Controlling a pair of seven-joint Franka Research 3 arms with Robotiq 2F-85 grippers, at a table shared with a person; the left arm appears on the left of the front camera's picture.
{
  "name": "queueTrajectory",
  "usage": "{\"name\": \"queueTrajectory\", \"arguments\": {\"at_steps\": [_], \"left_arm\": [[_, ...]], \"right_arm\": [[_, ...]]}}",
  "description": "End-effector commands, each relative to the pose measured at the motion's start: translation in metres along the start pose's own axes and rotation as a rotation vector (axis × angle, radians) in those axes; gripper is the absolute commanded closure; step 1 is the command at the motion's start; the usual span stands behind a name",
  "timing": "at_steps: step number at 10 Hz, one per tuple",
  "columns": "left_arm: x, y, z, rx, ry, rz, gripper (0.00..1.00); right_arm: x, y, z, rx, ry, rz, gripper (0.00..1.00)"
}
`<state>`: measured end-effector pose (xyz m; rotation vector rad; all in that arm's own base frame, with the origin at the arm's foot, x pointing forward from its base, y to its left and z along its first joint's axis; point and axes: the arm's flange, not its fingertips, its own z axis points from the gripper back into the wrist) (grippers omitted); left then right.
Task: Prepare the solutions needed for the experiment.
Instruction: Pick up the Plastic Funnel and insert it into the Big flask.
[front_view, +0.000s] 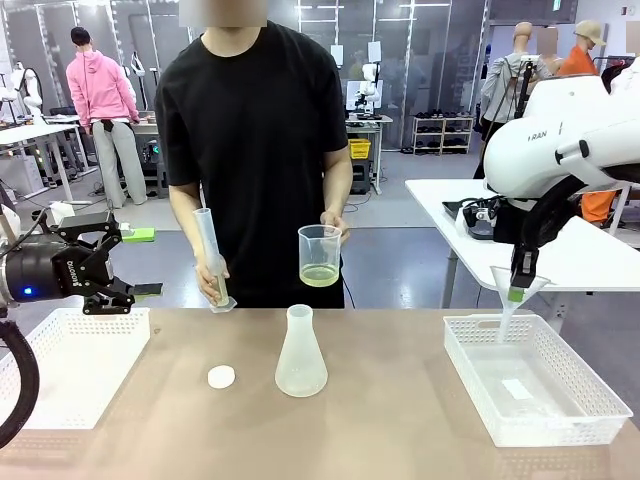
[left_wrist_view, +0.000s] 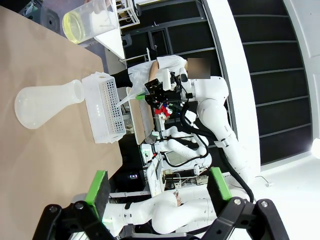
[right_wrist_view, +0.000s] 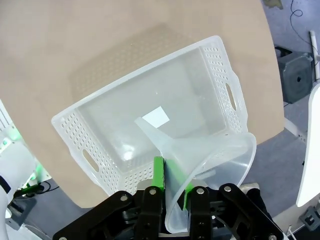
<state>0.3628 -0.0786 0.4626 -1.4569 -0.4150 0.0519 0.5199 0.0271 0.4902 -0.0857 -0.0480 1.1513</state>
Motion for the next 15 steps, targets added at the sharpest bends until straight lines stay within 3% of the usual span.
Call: {"name": "queueTrajectory", "arguments": {"at_steps": [1,2,4,9,13,15], "left_arm": [[-0.001,-0.001,-0.001,-0.02,-0.005,0.008,0.0],[-0.001,-0.001,-0.001,-0.02,-0.005,0.008,0.0],[-0.001,-0.001,-0.001,-0.02,-0.005,0.008,0.0],[-0.001,-0.001,-0.001,-0.02,-0.005,0.008,0.0],[-0.001,-0.001,-0.001,-0.02,-0.005,0.008,0.0],[-0.001,-0.001,-0.001,-0.02,-0.005,0.008,0.0]], "right_arm": [[0.015,0.011,0.015,-0.112,0.027,0.135,0.93],[0.039,0.026,0.033,-0.212,0.055,0.274,0.93],[0.088,0.052,0.064,-0.339,0.027,0.428,0.93],[0.195,0.109,0.098,-0.464,-0.101,0.784,0.93],[0.223,0.144,0.095,-0.428,-0.338,0.93,0.93],[0.231,0.164,0.088,-0.449,-0.367,0.982,0.93]]}}
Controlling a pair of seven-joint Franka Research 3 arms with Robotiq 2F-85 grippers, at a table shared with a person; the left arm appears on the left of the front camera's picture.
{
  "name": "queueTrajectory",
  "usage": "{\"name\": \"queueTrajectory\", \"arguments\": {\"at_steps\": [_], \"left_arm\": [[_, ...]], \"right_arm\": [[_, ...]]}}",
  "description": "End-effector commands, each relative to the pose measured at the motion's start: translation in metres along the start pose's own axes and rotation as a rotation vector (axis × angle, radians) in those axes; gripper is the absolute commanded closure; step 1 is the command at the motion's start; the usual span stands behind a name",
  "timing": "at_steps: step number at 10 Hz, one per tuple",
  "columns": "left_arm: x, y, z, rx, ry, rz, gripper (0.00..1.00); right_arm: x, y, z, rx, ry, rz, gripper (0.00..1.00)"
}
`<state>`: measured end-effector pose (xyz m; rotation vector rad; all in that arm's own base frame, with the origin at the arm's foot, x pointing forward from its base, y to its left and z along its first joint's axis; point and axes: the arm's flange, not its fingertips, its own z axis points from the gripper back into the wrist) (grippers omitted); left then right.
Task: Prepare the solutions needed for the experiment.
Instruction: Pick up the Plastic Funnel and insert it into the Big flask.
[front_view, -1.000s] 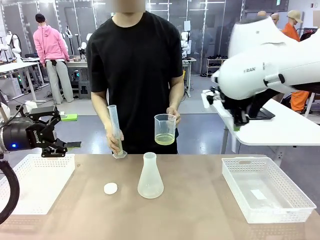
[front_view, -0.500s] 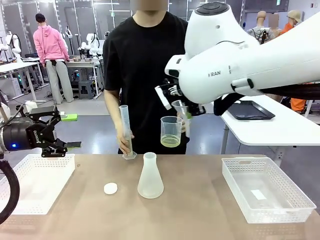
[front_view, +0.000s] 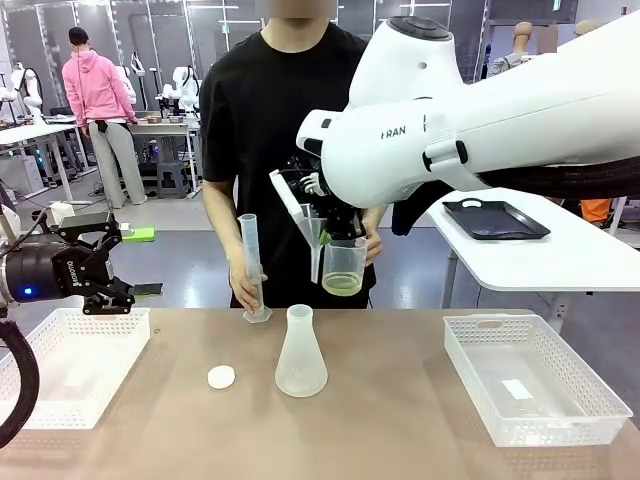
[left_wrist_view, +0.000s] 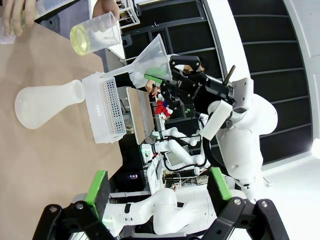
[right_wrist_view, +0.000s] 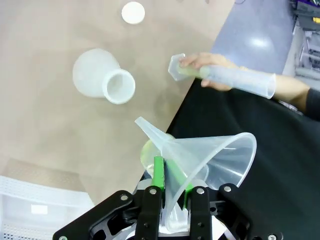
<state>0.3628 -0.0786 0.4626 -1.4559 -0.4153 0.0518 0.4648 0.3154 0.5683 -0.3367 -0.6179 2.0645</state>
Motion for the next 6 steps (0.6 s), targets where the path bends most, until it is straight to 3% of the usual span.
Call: {"name": "queueTrajectory", "arguments": {"at_steps": [1,6], "left_arm": [[-0.001,-0.001,-0.001,-0.021,-0.005,0.009,0.0],[-0.001,-0.001,-0.001,-0.021,-0.005,0.009,0.0]], "right_arm": [[0.003,0.016,-0.005,-0.009,-0.05,0.066,0.93],[0.013,0.031,-0.039,-0.023,-0.067,0.141,0.93]]}}
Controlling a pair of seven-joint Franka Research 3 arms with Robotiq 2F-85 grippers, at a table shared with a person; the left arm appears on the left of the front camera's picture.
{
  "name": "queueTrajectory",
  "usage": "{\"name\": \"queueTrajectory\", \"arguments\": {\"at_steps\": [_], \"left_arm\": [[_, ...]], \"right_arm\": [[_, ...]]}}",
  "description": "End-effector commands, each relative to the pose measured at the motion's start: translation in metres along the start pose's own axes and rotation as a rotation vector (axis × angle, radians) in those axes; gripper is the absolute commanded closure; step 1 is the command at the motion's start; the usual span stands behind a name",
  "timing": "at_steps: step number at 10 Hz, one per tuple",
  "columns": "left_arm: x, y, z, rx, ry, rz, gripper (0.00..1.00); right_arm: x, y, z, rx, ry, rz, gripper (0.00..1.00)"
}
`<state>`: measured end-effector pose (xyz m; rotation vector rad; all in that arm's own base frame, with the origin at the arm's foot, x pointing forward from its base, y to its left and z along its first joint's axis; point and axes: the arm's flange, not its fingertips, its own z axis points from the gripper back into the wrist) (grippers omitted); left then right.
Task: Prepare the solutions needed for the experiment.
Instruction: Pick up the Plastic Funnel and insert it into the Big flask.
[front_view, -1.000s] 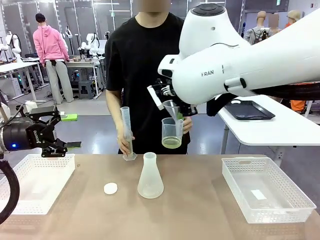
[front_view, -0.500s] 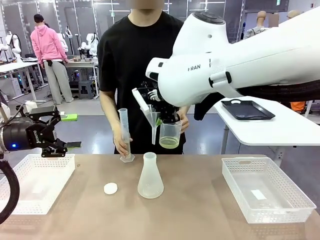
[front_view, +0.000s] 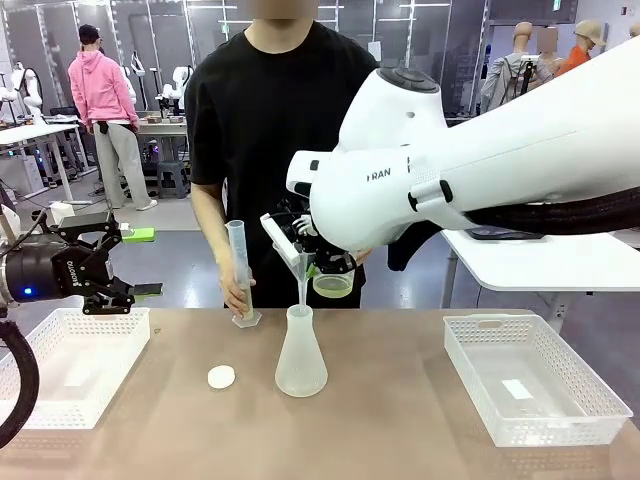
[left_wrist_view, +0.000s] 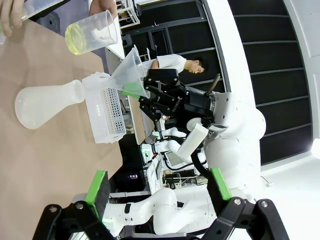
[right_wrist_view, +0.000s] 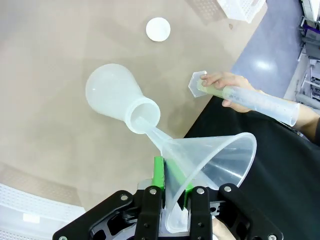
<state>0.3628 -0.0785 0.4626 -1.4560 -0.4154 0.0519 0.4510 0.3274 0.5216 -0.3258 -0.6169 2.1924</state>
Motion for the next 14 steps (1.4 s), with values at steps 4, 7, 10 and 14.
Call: {"name": "queueTrajectory", "arguments": {"at_steps": [4,7,10,14], "left_arm": [[-0.001,-0.001,-0.002,-0.021,-0.005,0.009,0.0],[-0.001,-0.001,-0.002,-0.021,-0.005,0.009,0.0],[-0.001,-0.001,-0.002,-0.021,-0.005,0.009,0.0],[-0.001,-0.001,-0.002,-0.021,-0.005,0.009,0.0]], "right_arm": [[-0.001,0.006,-0.019,-0.013,-0.053,0.017,0.93],[0.001,0.013,-0.027,-0.024,-0.054,0.025,0.93],[0.001,0.023,-0.041,0.0,0.011,0.041,0.93],[-0.004,0.031,-0.061,-0.011,-0.035,0.078,0.87]]}}
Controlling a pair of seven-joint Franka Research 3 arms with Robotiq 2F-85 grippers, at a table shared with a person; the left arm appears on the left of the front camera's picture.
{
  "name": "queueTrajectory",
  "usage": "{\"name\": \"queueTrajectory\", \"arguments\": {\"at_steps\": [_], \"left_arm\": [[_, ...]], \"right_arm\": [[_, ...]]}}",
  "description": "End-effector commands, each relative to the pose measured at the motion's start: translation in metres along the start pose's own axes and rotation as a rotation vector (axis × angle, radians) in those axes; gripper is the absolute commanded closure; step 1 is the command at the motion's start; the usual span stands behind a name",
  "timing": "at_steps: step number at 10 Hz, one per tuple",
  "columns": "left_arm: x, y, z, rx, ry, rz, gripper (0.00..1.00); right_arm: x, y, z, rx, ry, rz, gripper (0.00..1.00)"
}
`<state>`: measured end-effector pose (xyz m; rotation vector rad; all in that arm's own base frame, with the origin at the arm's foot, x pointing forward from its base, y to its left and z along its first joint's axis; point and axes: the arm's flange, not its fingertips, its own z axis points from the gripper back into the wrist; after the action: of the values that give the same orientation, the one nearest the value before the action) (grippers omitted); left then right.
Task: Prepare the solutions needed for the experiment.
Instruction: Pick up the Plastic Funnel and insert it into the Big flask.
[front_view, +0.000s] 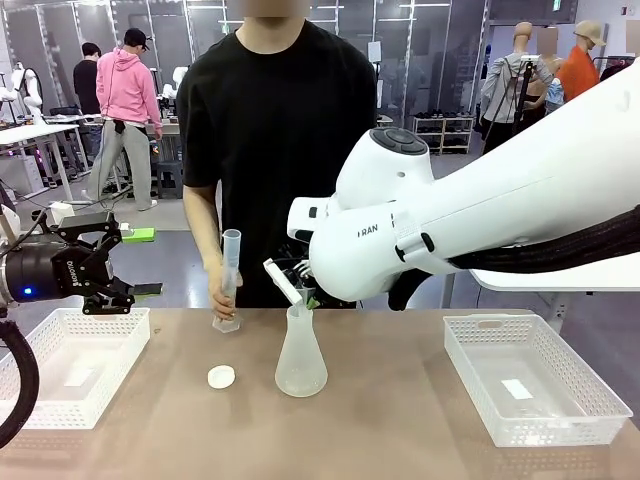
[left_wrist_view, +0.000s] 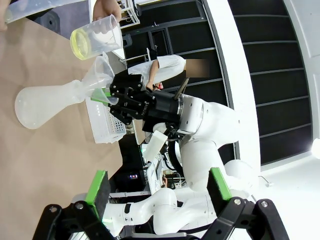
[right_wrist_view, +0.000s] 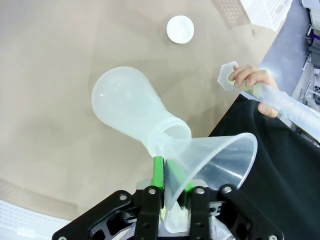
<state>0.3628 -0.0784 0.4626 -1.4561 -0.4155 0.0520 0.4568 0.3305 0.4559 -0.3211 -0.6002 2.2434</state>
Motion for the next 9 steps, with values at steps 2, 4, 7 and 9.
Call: {"name": "queueTrajectory", "arguments": {"at_steps": [2,4,7,9], "left_arm": [[-0.001,-0.001,-0.002,-0.021,-0.004,0.008,0.0],[-0.001,-0.001,-0.002,-0.021,-0.004,0.008,0.0],[-0.001,-0.001,-0.002,-0.021,-0.004,0.008,0.0],[-0.001,-0.001,-0.002,-0.021,-0.004,0.008,0.0]], "right_arm": [[-0.003,0.004,-0.001,-0.048,-0.019,0.034,0.67],[-0.001,0.005,-0.001,-0.039,-0.009,0.038,0.51],[0.001,0.009,0.007,-0.003,0.041,0.023,0.34],[-0.002,0.012,0.027,-0.009,0.086,0.025,0.34]]}}
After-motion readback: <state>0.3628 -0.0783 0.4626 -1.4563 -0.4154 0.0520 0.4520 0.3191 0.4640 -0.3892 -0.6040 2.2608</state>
